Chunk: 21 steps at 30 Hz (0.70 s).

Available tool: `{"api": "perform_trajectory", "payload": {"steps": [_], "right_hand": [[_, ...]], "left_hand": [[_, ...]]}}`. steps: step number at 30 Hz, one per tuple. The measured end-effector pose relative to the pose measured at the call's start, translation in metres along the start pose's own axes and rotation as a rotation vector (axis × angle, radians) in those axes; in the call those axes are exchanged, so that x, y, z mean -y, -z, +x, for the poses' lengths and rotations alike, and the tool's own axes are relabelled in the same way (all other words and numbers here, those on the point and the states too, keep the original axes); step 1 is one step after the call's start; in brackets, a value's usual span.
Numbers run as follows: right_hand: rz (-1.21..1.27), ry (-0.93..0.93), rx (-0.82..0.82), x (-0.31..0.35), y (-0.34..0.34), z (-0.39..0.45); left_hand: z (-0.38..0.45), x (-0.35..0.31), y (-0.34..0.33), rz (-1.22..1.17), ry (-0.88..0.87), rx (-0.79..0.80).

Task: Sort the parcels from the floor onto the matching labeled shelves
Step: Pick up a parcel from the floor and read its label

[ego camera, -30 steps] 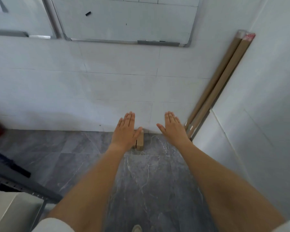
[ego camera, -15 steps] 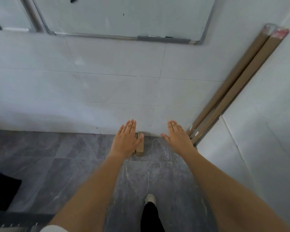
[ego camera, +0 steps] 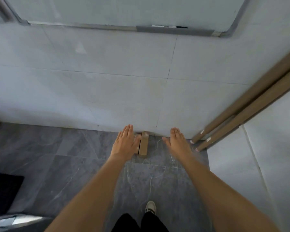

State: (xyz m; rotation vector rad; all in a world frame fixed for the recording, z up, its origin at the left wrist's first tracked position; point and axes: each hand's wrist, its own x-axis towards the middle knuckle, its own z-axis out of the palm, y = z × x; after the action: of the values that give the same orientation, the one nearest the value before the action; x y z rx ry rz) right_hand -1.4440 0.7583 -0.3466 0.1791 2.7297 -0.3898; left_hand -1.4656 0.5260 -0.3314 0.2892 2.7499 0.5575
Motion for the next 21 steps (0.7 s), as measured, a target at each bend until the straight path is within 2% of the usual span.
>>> {"api": "perform_trajectory", "payload": {"steps": [6,11,15,19,21], "right_hand": [[-0.016,0.02,0.064,-0.001,-0.043,0.05],[-0.038,0.054,0.135,-0.01,-0.091,0.103],[0.071,-0.067,0.14,-0.011,-0.108,0.161],[0.146,-0.129,0.091,-0.023,-0.156,0.218],[0.198,-0.185,0.116,-0.03,-0.19,0.239]], "left_hand": [[0.051,0.03,-0.038,-0.123,0.112,0.018],[0.102,0.062,-0.074,-0.129,0.119,0.142],[0.156,0.092,-0.098,-0.131,0.128,0.196],[0.205,0.118,-0.14,-0.226,0.246,0.273],[0.224,0.129,-0.169,-0.317,0.302,0.281]]}}
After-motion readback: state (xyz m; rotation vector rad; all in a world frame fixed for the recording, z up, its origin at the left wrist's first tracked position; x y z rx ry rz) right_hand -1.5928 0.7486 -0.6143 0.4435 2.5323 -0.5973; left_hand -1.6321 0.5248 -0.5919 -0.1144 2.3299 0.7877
